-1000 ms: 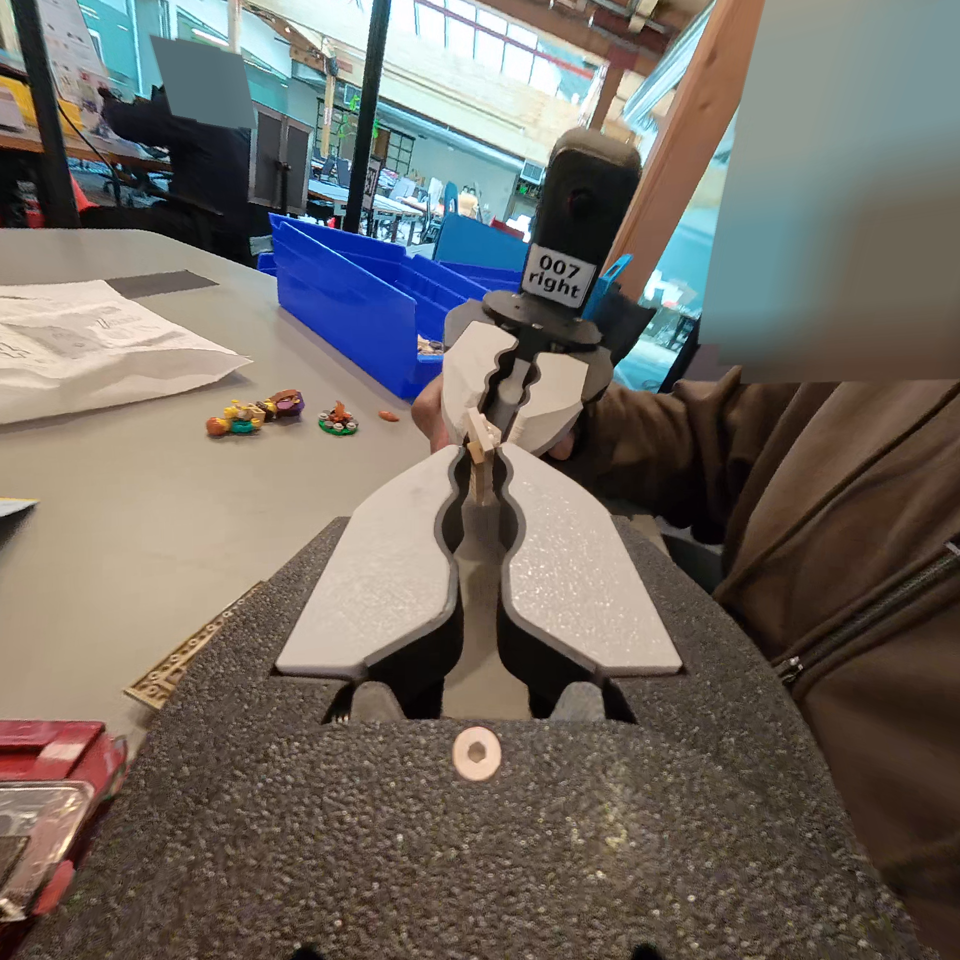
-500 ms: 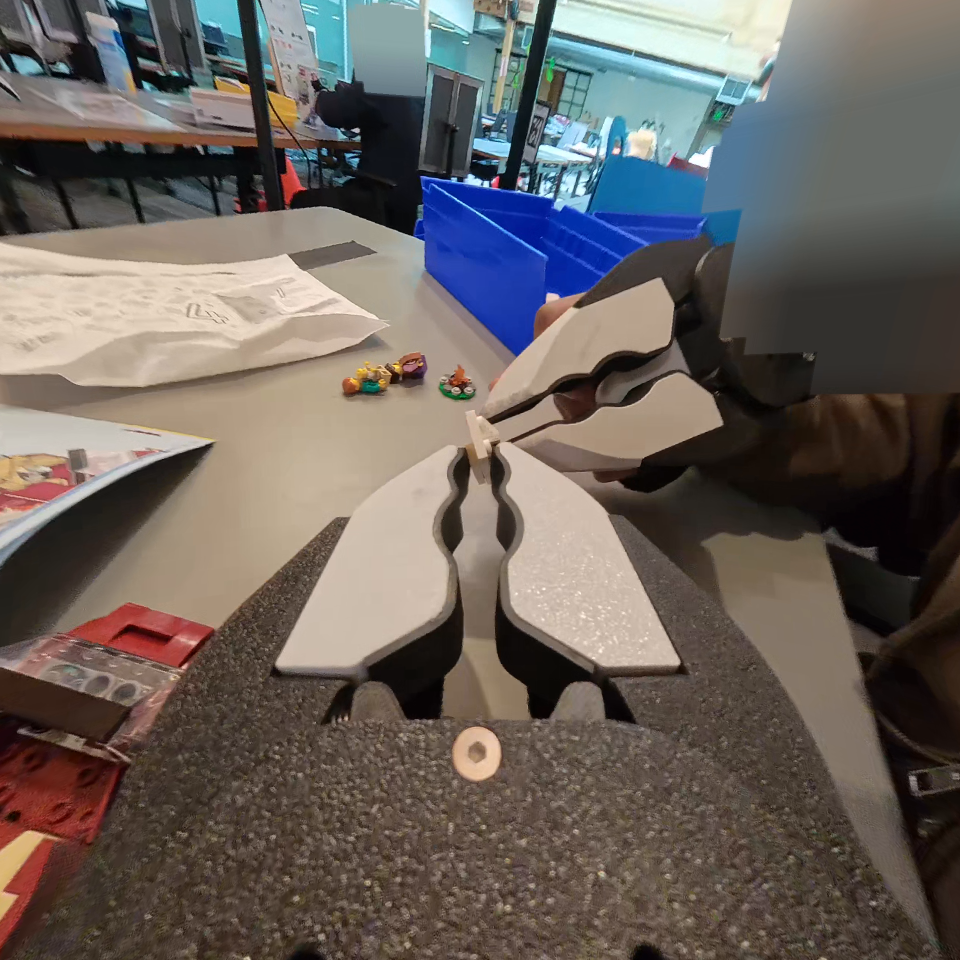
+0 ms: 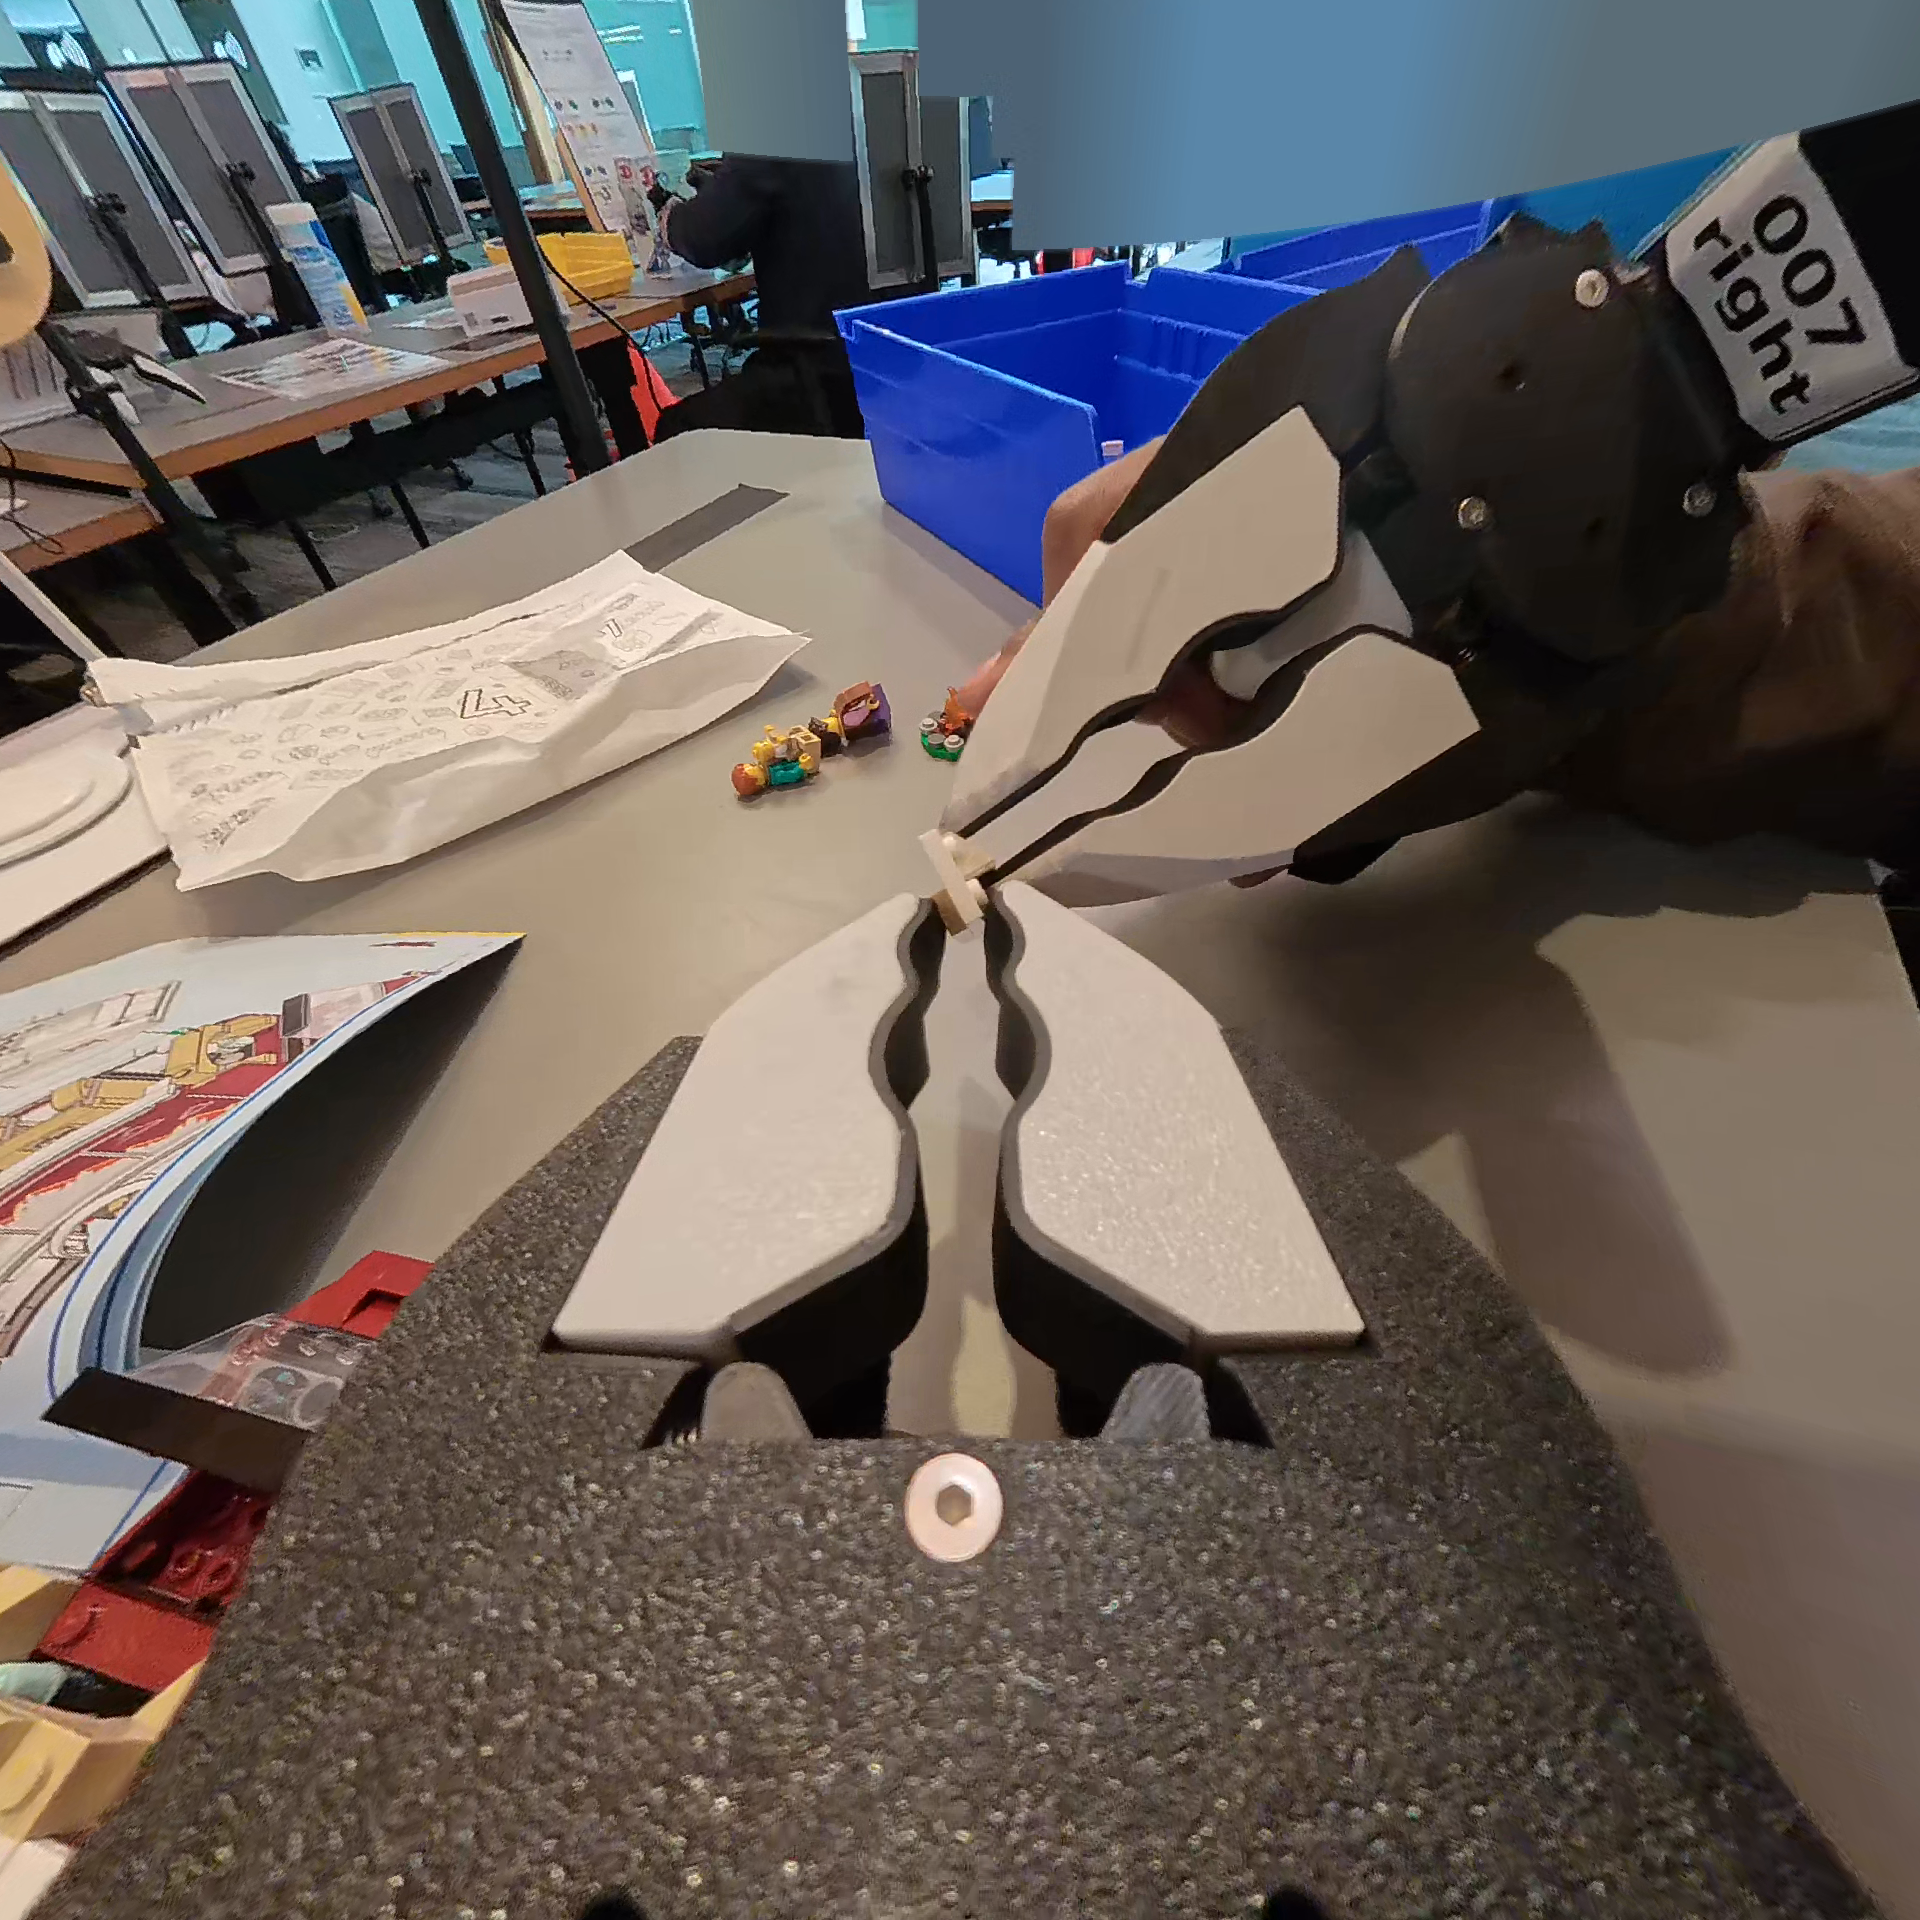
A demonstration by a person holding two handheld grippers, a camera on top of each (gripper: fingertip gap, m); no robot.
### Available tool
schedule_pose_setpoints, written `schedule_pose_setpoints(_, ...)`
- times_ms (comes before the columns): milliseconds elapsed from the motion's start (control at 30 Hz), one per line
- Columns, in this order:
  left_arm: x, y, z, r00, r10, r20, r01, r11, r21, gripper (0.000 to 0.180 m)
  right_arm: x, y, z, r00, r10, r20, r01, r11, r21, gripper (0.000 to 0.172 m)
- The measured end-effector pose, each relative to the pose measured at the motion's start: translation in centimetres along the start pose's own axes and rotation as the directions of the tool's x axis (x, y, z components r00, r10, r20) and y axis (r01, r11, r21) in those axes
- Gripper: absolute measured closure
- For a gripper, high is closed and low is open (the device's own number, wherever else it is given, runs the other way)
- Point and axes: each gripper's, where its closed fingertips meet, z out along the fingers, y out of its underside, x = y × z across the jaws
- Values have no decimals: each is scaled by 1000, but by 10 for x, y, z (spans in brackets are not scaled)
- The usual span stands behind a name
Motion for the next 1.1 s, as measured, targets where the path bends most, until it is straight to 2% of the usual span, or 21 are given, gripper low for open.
schedule_pose_setpoints(200,3,0,0,988,148,51,-147,989,-21,172,-4,2,0,1000,-17,22,17,1000,-6,160)
schedule_pose_setpoints(433,2,0,-1,985,171,34,-171,985,-20,172,-3,0,-1,998,-66,-5,66,998,12,163)
schedule_pose_setpoints(667,14,6,-3,945,322,-50,-323,946,-27,172,-14,0,-8,991,-72,110,62,994,86,163)
schedule_pose_setpoints(867,21,10,-5,902,419,-104,-424,906,-21,172,-22,-1,-12,977,-14,211,-9,994,111,163)
schedule_pose_setpoints(967,16,10,-7,871,486,-69,-488,872,-31,173,-24,-2,-15,967,19,254,-52,991,122,164)
schedule_pose_setpoints(1100,12,10,-7,881,470,-59,-473,880,-43,173,-23,2,-13,970,11,241,-39,993,111,171)
